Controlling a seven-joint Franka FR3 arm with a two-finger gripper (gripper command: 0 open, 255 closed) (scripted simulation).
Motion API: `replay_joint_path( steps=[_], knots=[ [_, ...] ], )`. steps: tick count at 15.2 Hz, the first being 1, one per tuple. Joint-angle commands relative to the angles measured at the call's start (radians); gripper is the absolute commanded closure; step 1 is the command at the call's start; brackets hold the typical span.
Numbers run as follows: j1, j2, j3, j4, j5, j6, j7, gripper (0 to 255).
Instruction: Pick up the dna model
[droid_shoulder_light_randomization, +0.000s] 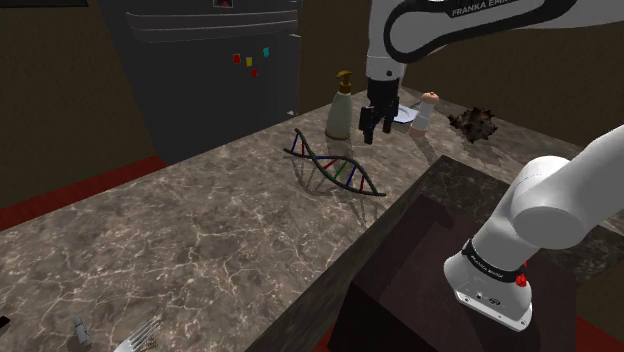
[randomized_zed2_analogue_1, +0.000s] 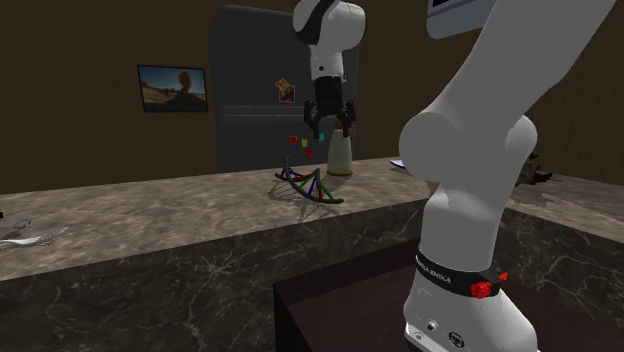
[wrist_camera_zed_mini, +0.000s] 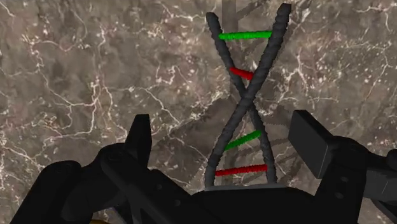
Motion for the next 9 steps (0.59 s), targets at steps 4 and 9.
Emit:
replay_joint_path(
  steps=[4,9],
  knots=[
    [0.012,0.22,-0.006,0.089,0.042,0.091,-0.028,0],
    [0.014,0.288,-0.006,0.091,0.055,0.146,-0.038,0]
  ],
)
